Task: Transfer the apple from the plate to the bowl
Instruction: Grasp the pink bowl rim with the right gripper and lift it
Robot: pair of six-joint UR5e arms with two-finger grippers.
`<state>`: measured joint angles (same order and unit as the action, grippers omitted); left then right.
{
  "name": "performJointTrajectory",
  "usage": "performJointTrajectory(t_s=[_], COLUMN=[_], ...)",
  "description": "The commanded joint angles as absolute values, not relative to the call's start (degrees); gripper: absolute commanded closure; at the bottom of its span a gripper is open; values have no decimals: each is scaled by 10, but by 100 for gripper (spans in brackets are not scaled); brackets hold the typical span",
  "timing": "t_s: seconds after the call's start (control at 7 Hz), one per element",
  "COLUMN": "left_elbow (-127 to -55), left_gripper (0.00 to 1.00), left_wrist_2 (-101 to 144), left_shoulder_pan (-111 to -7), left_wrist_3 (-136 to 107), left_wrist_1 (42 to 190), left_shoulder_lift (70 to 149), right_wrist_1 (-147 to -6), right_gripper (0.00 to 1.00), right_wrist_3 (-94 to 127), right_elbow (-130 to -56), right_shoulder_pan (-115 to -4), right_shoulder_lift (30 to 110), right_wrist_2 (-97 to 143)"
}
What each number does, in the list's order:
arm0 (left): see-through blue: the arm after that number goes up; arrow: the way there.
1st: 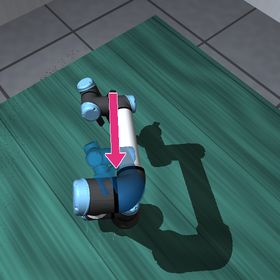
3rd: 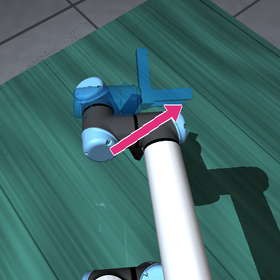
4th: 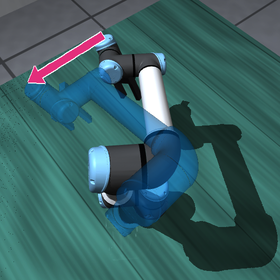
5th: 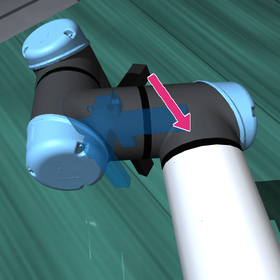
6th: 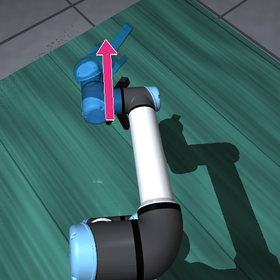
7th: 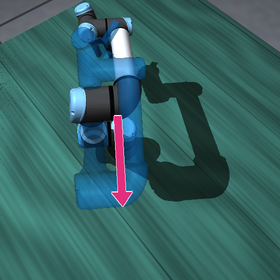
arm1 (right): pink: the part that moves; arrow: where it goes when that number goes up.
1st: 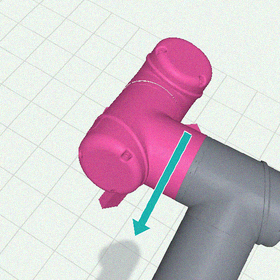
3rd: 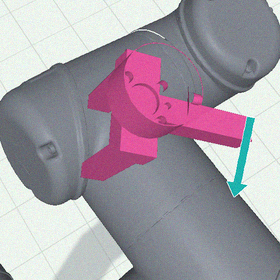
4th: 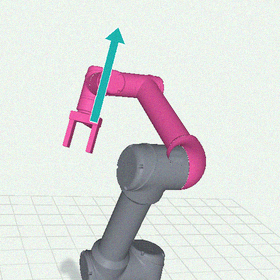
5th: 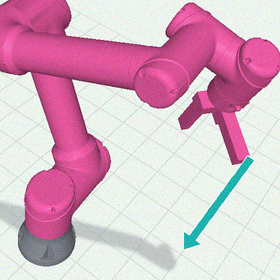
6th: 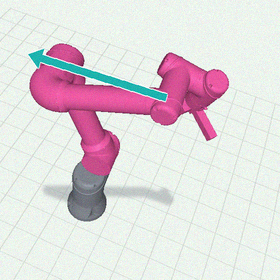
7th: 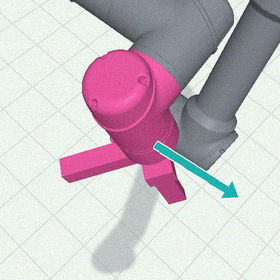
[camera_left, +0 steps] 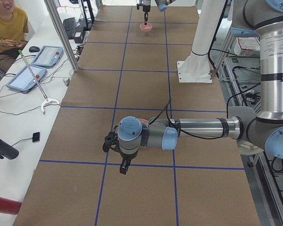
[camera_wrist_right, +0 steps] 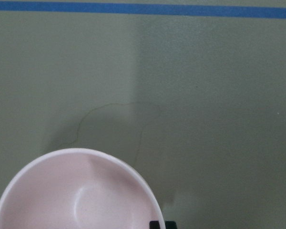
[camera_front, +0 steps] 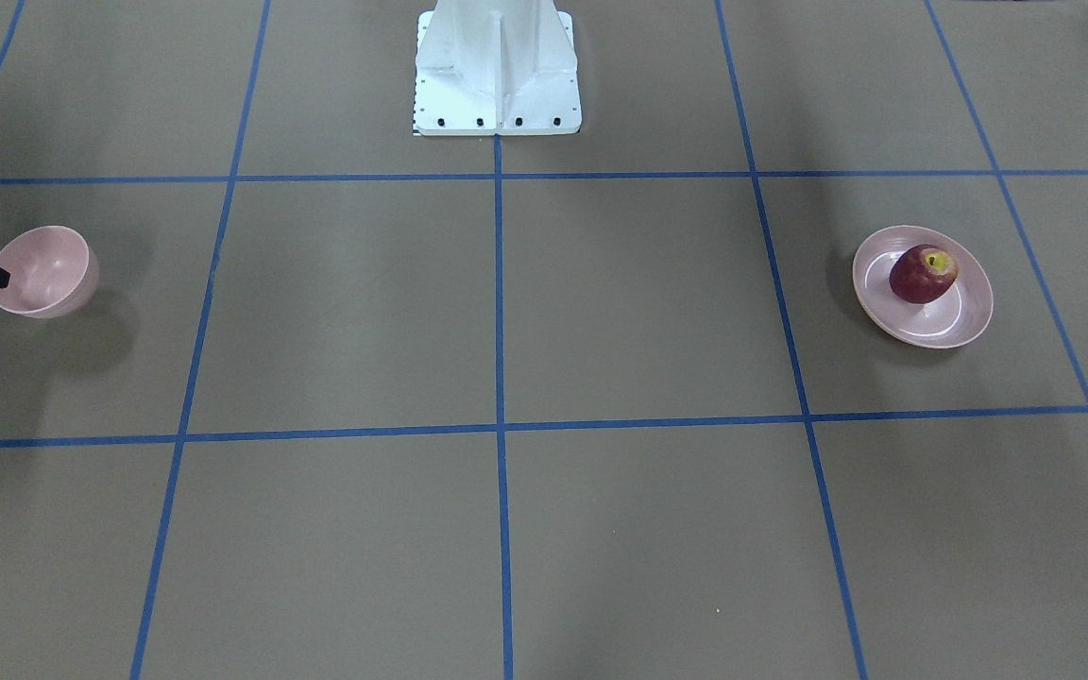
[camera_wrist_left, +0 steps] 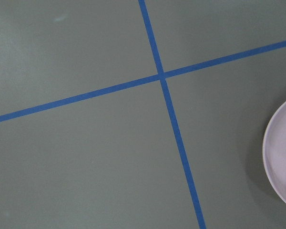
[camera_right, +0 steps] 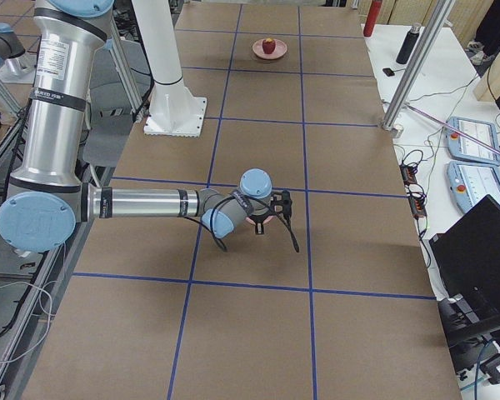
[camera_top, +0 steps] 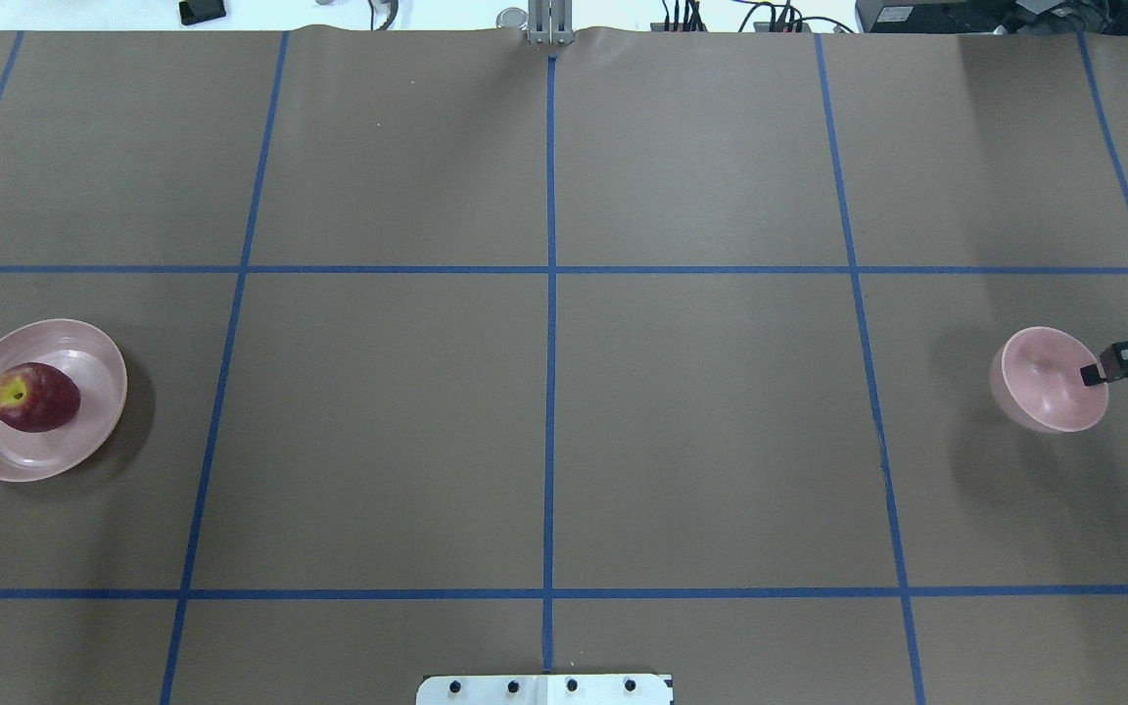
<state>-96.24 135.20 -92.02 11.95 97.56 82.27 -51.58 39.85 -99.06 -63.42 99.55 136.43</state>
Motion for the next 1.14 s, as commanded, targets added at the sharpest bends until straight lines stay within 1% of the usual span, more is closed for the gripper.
performJointTrajectory(t_s=[0.0, 0.29, 0.43, 0.71, 0.86, 1.0], left_elbow=[-962, -962, -962, -962, -962, -962], left_gripper=[2, 2, 2, 2, 2, 2], left_wrist_2=[1353, 1353, 1353, 1353, 1353, 1353], left_shoulder_pan=[-920, -920, -920, -920, -919, -919], left_wrist_3=[120, 120, 120, 120, 120, 120], left_wrist_1=[976, 976, 975, 975, 976, 976], left_shoulder_lift=[823, 823, 823, 820, 819, 819], right_wrist_1=[-578, -587, -631, -785, -830, -837], right_gripper=[100, 100, 100, 100, 100, 100], right_wrist_3=[548, 720, 765, 807, 832, 860], right_elbow=[-1019, -1019, -1019, -1015, -1006, -979], right_shoulder_pan=[-616, -506, -469, -371, -333, -308], right_shoulder_lift=[882, 775, 721, 603, 561, 526], right_wrist_2=[1375, 1292, 1257, 1139, 1103, 1068])
